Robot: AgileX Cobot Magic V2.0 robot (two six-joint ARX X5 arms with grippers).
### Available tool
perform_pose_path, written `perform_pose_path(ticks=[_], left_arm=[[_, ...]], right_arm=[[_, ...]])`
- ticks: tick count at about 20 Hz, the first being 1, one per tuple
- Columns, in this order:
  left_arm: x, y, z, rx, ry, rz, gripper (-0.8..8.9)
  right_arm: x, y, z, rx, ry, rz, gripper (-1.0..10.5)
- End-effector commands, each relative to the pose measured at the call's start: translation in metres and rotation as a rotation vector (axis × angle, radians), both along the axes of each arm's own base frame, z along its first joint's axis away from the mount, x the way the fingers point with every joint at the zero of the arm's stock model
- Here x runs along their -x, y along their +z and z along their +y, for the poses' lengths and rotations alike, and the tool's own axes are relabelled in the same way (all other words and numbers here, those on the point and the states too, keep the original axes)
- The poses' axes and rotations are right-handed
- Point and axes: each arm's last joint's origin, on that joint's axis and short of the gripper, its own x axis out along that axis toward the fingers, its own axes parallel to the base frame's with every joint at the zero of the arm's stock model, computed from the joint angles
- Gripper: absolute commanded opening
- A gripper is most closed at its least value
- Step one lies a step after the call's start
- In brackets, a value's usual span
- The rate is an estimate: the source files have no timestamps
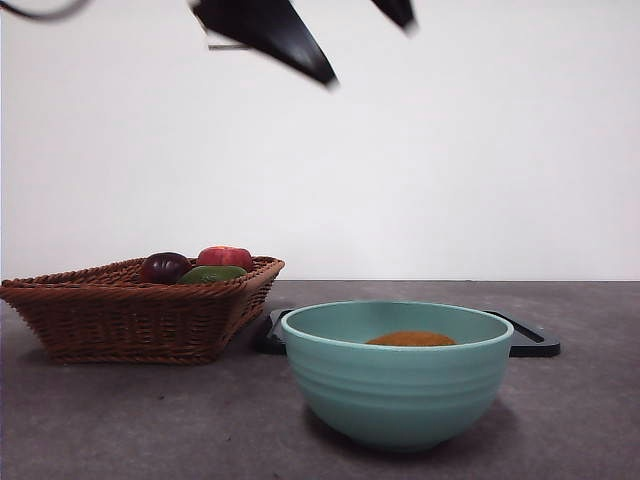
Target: Pick up the wifruite, put it on the bowl, pick up the plate, put it on desk
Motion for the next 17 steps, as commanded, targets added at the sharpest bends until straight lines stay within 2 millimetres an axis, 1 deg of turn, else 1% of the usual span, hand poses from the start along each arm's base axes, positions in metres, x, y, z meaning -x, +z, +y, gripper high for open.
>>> perform_pose_path(ticks=[1, 3, 6, 8, 10, 11, 13, 17], left_arm=[[0.002, 0.026, 0.023, 0.073, 0.060, -0.052, 3.75], [0.005, 0.040, 0.049, 0.097, 0.121, -0.077, 3.75], [0.015, 0.049, 0.083, 0.077, 0.196, -0.073, 3.75], [0.027, 0.053, 0.101, 0.058, 0.203, -0.068, 3.75], [0.039, 0.052, 0.112, 0.050, 0.204, -0.051, 3.75], [0.044, 0.049, 0.115, 0.056, 0.186, -0.036, 3.75], [0.054, 0.037, 0.120, 0.077, 0.132, 0.012, 3.75], [0.066, -0.003, 0.125, 0.079, 0.038, 0.143, 3.75]], right_arm=[[-0.001, 0.005, 0.001, -0.007, 0.004, -0.017, 4.0], [-0.001, 0.005, 0.001, -0.007, 0.004, -0.017, 4.0], [-0.001, 0.005, 0.001, -0.007, 0.004, -0.017, 4.0], [-0.001, 0.005, 0.001, -0.007, 0.004, -0.017, 4.0], [-0.001, 0.005, 0.001, 0.000, -0.004, -0.020, 4.0], [-0.001, 0.005, 0.001, 0.008, -0.014, -0.024, 4.0], [-0.002, 0.005, 0.000, 0.017, -0.023, -0.027, 4.0], [-0.002, 0.005, 0.000, 0.020, -0.026, -0.028, 4.0]])
